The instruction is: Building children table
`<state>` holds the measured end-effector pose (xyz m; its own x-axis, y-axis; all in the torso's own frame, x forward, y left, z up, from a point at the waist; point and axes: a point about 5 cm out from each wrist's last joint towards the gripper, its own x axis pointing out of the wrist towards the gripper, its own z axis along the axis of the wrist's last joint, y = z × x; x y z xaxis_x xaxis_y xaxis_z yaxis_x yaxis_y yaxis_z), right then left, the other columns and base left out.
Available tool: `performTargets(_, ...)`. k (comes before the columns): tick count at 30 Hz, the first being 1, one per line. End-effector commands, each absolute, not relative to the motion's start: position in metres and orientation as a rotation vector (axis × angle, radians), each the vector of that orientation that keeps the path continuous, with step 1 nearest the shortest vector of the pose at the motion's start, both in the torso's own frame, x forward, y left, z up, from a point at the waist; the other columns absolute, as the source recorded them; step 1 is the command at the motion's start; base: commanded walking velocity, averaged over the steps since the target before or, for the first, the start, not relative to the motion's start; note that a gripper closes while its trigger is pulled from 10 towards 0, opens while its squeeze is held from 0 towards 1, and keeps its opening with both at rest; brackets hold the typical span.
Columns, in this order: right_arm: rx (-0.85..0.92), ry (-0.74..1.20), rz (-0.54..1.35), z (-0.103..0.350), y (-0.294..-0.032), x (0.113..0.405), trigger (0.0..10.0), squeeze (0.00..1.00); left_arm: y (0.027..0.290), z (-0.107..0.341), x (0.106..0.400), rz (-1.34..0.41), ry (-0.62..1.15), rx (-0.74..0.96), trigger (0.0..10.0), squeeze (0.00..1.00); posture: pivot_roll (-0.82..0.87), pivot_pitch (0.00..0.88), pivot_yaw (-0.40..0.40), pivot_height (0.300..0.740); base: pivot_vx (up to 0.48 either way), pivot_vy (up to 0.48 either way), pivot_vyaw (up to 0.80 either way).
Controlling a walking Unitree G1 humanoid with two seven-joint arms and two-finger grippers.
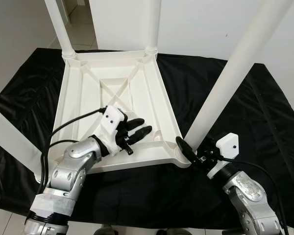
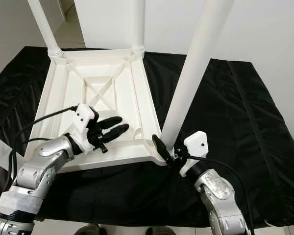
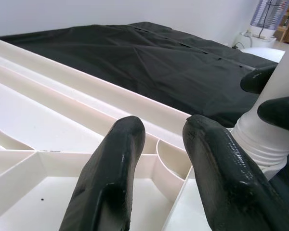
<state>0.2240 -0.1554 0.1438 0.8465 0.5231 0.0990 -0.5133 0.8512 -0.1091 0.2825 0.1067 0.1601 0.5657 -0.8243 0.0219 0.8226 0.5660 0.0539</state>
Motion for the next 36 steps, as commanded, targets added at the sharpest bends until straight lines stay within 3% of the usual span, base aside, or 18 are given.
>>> performTargets(1, -0.072, -0.075, 0.526, 0.136, -0.159, 0.225, 0.0, 0.00, 0.107, 0.158, 0.284, -0.964, -0.044, 0.057, 10.0, 0.00, -0.01, 0.034, 0.005, 0.740, 0.000, 0.000, 0.00)
performTargets(3, -0.065, -0.070, 0.512, 0.135, -0.158, 0.226, 0.0, 0.00, 0.106, 0.158, 0.283, -0.964, -0.050, 0.063, 10.0, 0.00, -0.01, 0.035, 0.003, 0.740, 0.000, 0.000, 0.00)
performTargets(4, -0.061, -0.028, 0.360, 0.130, -0.162, 0.235, 0.0, 0.00, 0.101, 0.154, 0.283, -0.952, -0.052, 0.074, 10.0, 0.00, -0.01, 0.037, -0.002, 0.740, 0.000, 0.000, 0.00)
performTargets(9, -0.056, 0.002, 0.261, 0.126, -0.167, 0.240, 0.0, 0.00, 0.098, 0.152, 0.283, -0.944, -0.054, 0.079, 10.0, 0.00, -0.01, 0.037, -0.002, 0.740, 0.000, 0.000, 0.00)
performTargets(14, -0.039, -0.005, 0.157, 0.128, -0.150, 0.235, 0.0, 0.00, 0.094, 0.151, 0.281, -0.948, -0.064, 0.074, 10.0, 0.00, -0.01, 0.044, -0.008, 0.740, 0.000, 0.000, 0.00)
performTargets(15, 0.035, 0.022, -0.007, 0.125, -0.141, 0.228, 0.0, 0.00, 0.094, 0.152, 0.281, -0.951, -0.065, 0.076, 10.0, 0.00, -0.01, 0.051, -0.006, 0.740, 0.000, 0.000, 0.00)
performTargets(23, 0.017, 0.017, -0.046, 0.122, -0.127, 0.224, 0.0, 0.00, 0.093, 0.151, 0.282, -0.952, -0.062, 0.070, 10.0, 0.00, -0.02, 0.058, 0.002, 0.740, 0.000, 0.000, 0.00)
performTargets(24, 0.017, 0.008, -0.053, 0.123, -0.128, 0.225, 3.2, 0.00, 0.091, 0.152, 0.282, -0.955, -0.063, 0.069, 10.0, 0.00, -0.02, 0.058, 0.006, 0.740, 0.000, 0.000, 0.00)
performTargets(25, 0.010, -0.021, -0.059, 0.126, -0.133, 0.226, 10.0, 0.00, 0.088, 0.152, 0.282, -0.967, -0.065, 0.068, 10.0, 0.00, -0.03, 0.060, 0.008, 0.740, 0.000, 0.000, 0.00)
performTargets(26, 0.010, -0.021, -0.059, 0.126, -0.133, 0.226, 10.0, 0.00, 0.088, 0.152, 0.282, -0.967, -0.065, 0.068, 10.0, 0.00, -0.03, 0.060, 0.008, 0.740, 0.000, 0.000, 0.00)
performTargets(27, 0.013, -0.037, -0.043, 0.127, -0.133, 0.226, 10.0, 0.25, 0.087, 0.151, 0.282, -0.969, -0.063, 0.066, 10.0, 0.00, -0.03, 0.060, 0.010, 0.740, 0.000, 0.000, 0.00)
performTargets(28, 0.014, -0.043, -0.040, 0.129, -0.132, 0.225, 10.0, 0.25, 0.087, 0.151, 0.283, -0.968, -0.063, 0.065, 10.0, 0.00, -0.03, 0.060, 0.010, 0.740, 0.000, 0.000, 0.00)
performTargets(29, 0.023, -0.046, -0.041, 0.130, -0.131, 0.224, 10.0, 1.00, 0.087, 0.151, 0.282, -0.968, -0.063, 0.066, 10.0, 0.00, -0.03, 0.059, 0.010, 0.740, 0.000, 0.000, 0.00)
performTargets(36, -0.008, -0.143, -0.061, 0.139, -0.137, 0.216, 10.0, 1.00, 0.088, 0.150, 0.284, -0.952, -0.060, 0.070, 10.0, 0.00, -0.03, 0.059, 0.012, 0.740, 0.000, 0.000, 0.00)
